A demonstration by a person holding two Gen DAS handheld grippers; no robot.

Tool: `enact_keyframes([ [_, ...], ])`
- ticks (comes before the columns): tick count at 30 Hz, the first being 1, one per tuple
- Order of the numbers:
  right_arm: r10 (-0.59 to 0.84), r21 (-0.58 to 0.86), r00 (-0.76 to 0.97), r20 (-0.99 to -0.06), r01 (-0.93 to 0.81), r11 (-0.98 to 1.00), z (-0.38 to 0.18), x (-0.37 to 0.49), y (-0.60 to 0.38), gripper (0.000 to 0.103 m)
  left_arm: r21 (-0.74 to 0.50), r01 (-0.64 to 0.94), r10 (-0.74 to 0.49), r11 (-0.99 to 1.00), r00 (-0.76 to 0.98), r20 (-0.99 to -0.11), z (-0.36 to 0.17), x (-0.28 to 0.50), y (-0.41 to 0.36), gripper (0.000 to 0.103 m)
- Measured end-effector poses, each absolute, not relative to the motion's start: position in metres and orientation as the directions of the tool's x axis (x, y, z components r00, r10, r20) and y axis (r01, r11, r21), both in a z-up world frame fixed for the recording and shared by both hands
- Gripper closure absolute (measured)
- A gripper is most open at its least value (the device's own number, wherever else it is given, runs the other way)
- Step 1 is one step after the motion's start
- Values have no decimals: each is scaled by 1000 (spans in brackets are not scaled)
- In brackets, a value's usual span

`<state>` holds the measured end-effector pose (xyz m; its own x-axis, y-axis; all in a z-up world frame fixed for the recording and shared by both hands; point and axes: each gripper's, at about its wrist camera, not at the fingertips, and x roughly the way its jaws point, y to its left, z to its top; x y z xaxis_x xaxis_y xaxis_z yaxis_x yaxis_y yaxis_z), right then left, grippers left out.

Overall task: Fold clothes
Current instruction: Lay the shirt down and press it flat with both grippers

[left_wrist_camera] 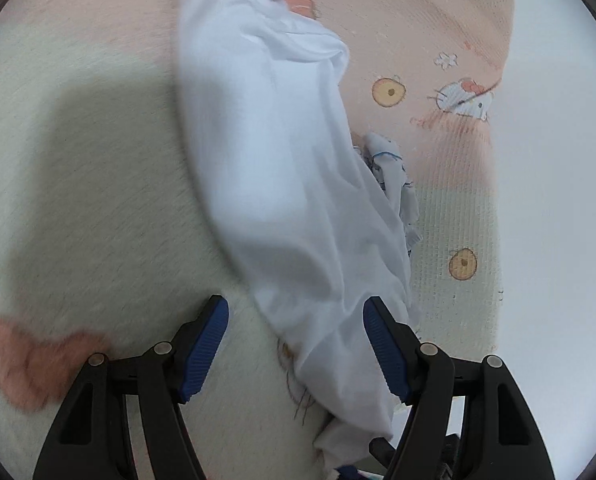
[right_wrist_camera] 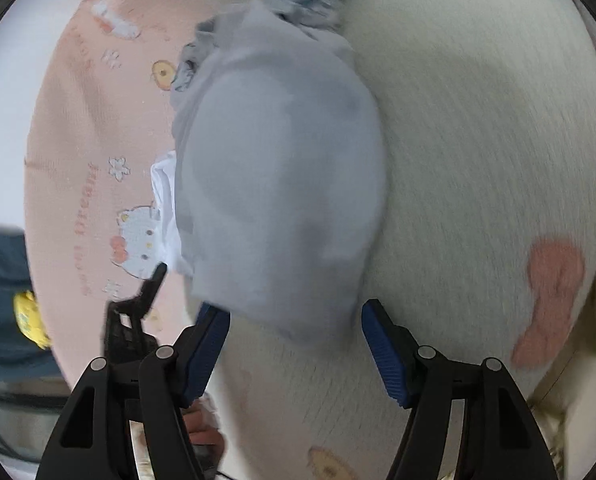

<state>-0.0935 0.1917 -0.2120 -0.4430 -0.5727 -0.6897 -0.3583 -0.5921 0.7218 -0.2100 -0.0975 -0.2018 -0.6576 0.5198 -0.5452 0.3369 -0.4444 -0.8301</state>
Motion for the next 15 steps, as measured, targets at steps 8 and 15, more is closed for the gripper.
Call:
enact_keyframes([
  [8,-390,502,-472,-791,-134,-854,-196,-119,154,35,-845,345,532,-410,-662,-528,-205,-237,-106,34],
  [15,-229,272,-500,-835,-14,-962,-192,-118,126,35,-853,331,552,-404,-655,-516,-204,-245,-106,23],
])
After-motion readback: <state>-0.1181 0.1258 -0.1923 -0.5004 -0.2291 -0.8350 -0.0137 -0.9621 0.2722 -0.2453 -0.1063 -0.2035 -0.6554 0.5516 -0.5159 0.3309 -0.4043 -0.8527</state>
